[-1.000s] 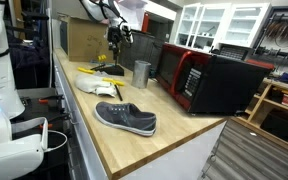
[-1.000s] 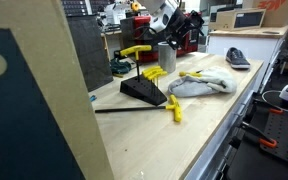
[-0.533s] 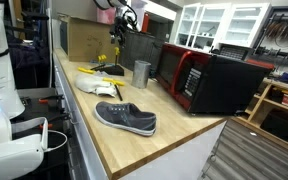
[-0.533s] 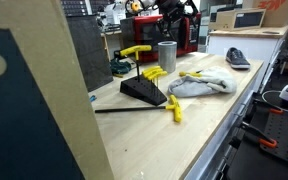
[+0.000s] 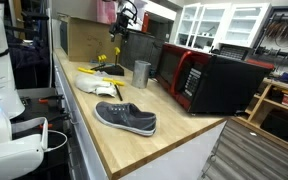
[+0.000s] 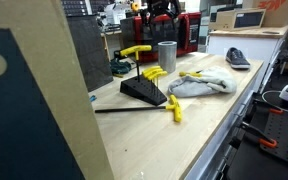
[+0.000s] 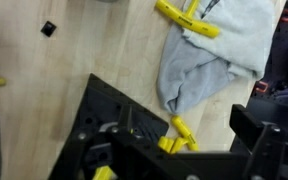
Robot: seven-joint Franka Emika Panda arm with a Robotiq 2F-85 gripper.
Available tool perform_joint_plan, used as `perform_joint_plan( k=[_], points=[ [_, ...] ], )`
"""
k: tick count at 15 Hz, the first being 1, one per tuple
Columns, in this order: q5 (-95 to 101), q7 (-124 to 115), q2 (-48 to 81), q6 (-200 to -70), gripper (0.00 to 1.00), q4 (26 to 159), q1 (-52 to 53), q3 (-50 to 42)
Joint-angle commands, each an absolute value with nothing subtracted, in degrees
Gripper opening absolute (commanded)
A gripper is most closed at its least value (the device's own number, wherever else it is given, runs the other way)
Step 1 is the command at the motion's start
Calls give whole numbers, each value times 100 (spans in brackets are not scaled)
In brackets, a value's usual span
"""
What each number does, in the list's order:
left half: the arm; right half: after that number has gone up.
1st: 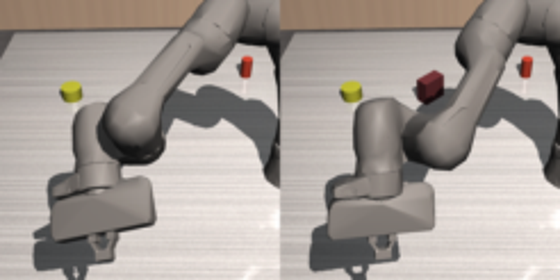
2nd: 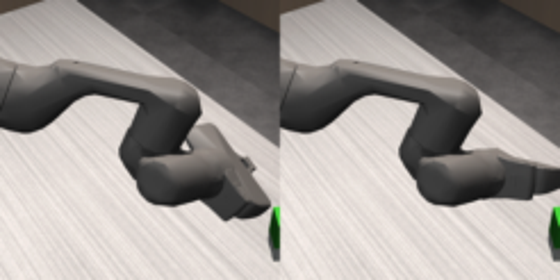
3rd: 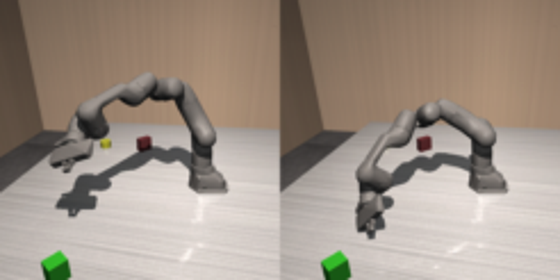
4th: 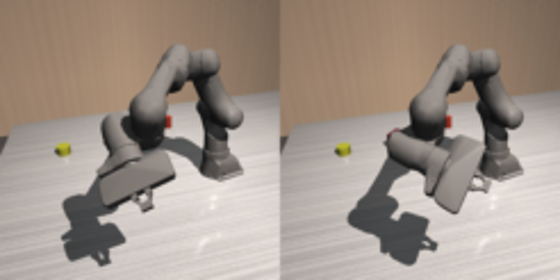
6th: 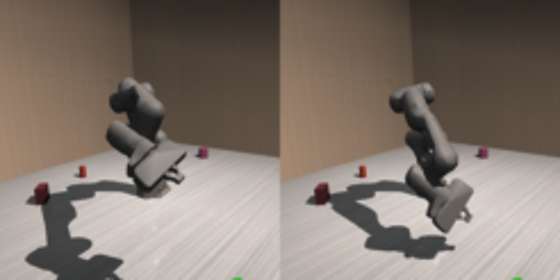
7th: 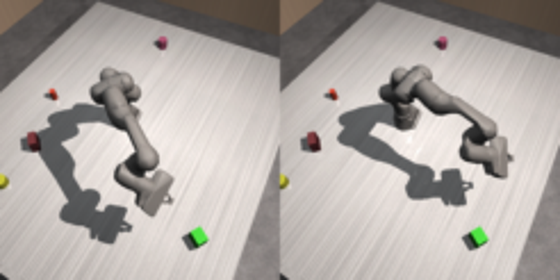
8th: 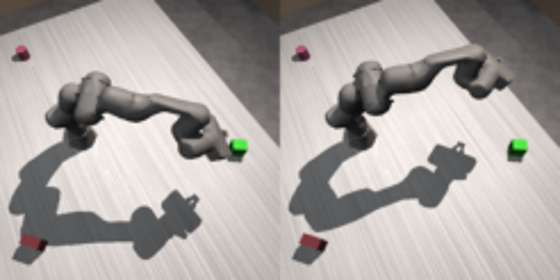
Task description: Put one yellow object on the towel
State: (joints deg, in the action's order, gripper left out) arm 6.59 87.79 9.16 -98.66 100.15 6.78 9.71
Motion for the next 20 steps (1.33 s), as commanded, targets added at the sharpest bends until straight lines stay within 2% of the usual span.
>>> perform_joint_plan(
  k=[1, 9, 15, 20],
  points=[
    [186, 8121, 891, -10612, 100, 9989, 711, 981],
    [-109, 7269, 814, -12116, 100, 10124, 818, 1054],
    [-964, 6989, 420, -12044, 100, 10200, 744, 1082],
    [-1017, 5290, 91, -11872, 100, 10202, 790, 983]
  ],
)
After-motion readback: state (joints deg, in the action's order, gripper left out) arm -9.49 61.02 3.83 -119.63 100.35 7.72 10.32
